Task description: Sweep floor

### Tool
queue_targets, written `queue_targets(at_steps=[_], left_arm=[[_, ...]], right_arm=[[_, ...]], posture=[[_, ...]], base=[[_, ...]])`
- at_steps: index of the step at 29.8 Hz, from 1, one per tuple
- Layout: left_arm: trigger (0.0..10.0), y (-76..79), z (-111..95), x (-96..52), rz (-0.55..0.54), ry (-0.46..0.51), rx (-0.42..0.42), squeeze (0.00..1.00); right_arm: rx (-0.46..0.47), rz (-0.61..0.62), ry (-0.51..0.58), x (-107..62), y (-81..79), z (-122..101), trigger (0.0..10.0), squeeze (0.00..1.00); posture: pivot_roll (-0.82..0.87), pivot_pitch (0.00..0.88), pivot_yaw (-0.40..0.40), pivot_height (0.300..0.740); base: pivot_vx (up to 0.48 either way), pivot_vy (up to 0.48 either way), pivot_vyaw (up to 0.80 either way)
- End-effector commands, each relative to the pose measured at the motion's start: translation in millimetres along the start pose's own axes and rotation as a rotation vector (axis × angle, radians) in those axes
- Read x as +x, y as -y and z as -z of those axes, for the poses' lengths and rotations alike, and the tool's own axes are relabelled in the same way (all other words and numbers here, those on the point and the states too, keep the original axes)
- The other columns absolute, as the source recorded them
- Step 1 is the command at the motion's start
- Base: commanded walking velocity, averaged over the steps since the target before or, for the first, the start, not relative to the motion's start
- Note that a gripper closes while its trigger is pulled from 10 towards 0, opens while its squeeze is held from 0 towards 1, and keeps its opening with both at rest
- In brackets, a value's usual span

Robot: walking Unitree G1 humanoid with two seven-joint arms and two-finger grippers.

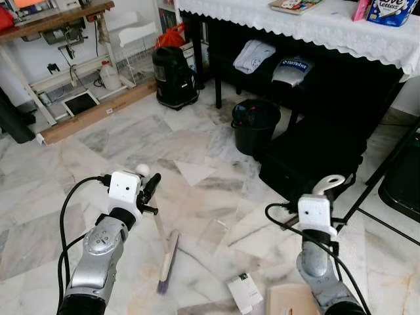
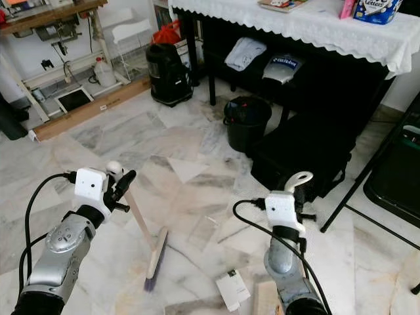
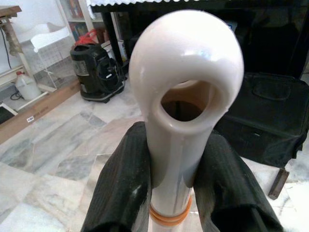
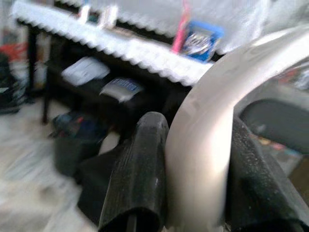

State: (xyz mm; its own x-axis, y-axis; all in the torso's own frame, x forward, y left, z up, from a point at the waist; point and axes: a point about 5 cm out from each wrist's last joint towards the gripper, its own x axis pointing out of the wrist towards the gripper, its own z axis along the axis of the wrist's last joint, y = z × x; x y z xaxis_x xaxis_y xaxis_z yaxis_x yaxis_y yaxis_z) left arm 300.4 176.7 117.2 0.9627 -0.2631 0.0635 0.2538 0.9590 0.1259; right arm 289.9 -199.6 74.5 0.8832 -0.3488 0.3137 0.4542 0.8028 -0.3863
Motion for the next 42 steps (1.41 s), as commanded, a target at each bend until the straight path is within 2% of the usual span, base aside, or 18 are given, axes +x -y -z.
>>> queue_targets(at_steps=[1, 4, 10, 18, 27, 28, 35, 42], left_arm=[[10.0, -3.5, -14, 2.9, -0.003, 0.059, 0.019, 0.00], [10.0, -2.5, -15, 3.8, 0.001, 0.063, 0.017, 0.00], [10.0, -1.0, -16, 5.8, 0.004, 0.071, 0.015, 0.00], [10.0, -2.6, -17, 6.8, 0.001, 0.078, 0.014, 0.00], [10.0, -2.0, -16, 7.0, 0.000, 0.077, 0.009, 0.00], [10.0, -1.5, -16, 7.2, 0.002, 0.074, 0.008, 0.00], [10.0, -1.2, -15, 7.4, 0.005, 0.070, 0.006, 0.00], [10.0, -1.4, -15, 7.5, 0.005, 0.067, 0.007, 0.00]], right_arm=[[0.006, 0.054, 0.076, 10.6, 8.8, -15, 10.0, 0.00], [0.016, 0.095, 0.123, 15.9, 15.3, -25, 10.0, 0.00], [0.060, 0.140, 0.141, 19.9, 19.5, -35, 10.0, 0.00], [0.221, 0.215, 0.012, 17.2, 20.3, -32, 10.0, 0.00], [0.294, 0.234, -0.061, 17.1, 23.6, -27, 10.0, 0.00], [0.324, 0.237, -0.083, 18.0, 24.5, -25, 10.0, 0.00], [0.387, 0.221, -0.158, 18.0, 21.7, -21, 10.0, 0.00], [0.416, 0.194, -0.173, 18.0, 19.1, -21, 10.0, 0.00]], posture=[[-0.03, 0.099, 0.095, 0.740], [-0.04, 0.092, 0.093, 0.740], [-0.04, 0.089, 0.089, 0.740], [-0.04, 0.087, 0.081, 0.740], [-0.04, 0.085, 0.075, 0.740], [-0.04, 0.084, 0.073, 0.740], [-0.04, 0.084, 0.073, 0.740], [-0.05, 0.083, 0.073, 0.740]], base=[[0.000, 0.000, 0.00], [0.000, 0.000, 0.00], [0.000, 0.000, 0.00], [0.000, 0.000, 0.00], [0.000, 0.000, 0.00], [0.000, 0.000, 0.00], [0.000, 0.000, 0.00], [0.000, 0.000, 0.00]])
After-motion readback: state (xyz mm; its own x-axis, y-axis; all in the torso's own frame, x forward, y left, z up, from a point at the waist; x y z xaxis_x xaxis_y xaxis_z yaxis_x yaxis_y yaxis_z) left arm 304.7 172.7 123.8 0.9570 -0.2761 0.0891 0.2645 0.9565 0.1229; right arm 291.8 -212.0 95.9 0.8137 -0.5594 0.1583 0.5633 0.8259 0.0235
